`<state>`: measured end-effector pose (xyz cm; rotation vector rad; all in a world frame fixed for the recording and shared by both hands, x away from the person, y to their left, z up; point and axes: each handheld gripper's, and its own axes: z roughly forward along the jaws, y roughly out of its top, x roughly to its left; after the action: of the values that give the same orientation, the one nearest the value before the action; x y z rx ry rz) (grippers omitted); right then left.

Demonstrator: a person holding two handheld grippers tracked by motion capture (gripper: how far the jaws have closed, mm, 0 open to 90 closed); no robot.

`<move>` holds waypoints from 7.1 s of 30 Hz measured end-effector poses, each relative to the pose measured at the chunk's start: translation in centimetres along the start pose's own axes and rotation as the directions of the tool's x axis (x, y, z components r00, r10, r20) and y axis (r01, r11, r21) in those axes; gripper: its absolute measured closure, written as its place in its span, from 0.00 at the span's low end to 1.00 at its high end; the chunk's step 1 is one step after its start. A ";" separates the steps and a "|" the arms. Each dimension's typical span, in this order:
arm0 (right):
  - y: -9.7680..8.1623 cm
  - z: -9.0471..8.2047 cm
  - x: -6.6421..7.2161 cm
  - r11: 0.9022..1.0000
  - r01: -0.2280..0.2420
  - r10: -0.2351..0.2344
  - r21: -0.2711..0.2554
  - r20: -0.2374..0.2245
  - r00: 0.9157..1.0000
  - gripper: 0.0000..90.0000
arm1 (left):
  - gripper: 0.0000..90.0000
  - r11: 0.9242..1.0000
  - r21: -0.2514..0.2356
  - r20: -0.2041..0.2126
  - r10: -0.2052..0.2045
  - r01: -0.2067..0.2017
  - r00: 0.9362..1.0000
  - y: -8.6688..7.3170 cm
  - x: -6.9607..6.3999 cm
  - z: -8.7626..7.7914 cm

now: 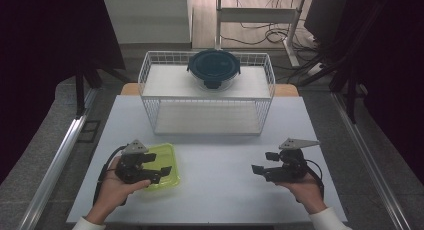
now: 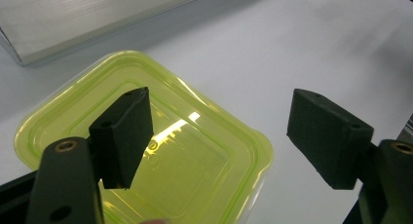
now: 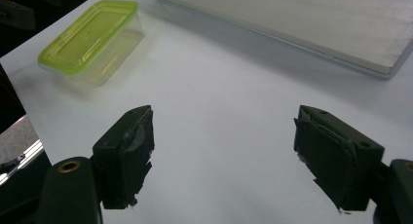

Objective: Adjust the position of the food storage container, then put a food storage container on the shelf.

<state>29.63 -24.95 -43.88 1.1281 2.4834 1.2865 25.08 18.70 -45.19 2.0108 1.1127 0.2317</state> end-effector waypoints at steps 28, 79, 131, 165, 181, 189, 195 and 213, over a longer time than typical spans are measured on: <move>-0.6 0.6 0.2 0.999 0.018 -0.018 0.027 0.017 1.000 0.25 | 0.60 0.996 0.059 -0.030 -0.067 0.069 0.997 -2.4 2.1 -2.3; -1.0 1.9 0.7 0.996 0.028 -0.028 0.087 -0.001 1.000 0.25 | 0.99 0.949 0.302 0.031 0.086 -0.091 0.996 -1.6 -3.0 6.1; -1.2 1.8 0.0 0.997 0.000 -0.002 0.077 0.023 1.000 0.25 | 1.00 0.954 0.263 -0.087 -0.122 0.141 0.989 -0.7 6.2 5.2; -1.3 2.1 0.2 0.996 0.008 -0.009 0.085 0.016 1.000 0.25 | 1.00 0.955 0.288 0.036 -0.077 0.063 0.996 1.7 0.9 9.9; -1.4 2.1 0.2 0.998 -0.002 0.000 0.058 0.021 1.000 0.24 | 0.73 0.987 0.047 0.002 -0.152 0.152 0.988 0.8 2.1 3.9; -1.4 2.1 0.1 0.998 -0.052 0.054 0.033 -0.054 0.997 0.24 | 0.37 0.988 0.034 -0.017 -0.153 0.154 0.988 0.9 1.7 3.6; -1.4 2.2 0.0 0.997 -0.069 0.071 0.031 -0.065 0.995 0.24 | 0.35 0.986 0.023 -0.018 -0.162 0.163 0.987 1.0 1.5 3.5; -0.5 3.2 0.4 0.988 -0.150 0.152 0.023 -0.087 0.985 0.29 | 0.29 0.973 0.034 0.067 -0.228 0.227 0.971 1.2 1.4 4.2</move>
<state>30.37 -22.77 -46.18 1.3139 2.5167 1.3861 28.81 17.11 -47.41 1.8788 1.2946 0.0282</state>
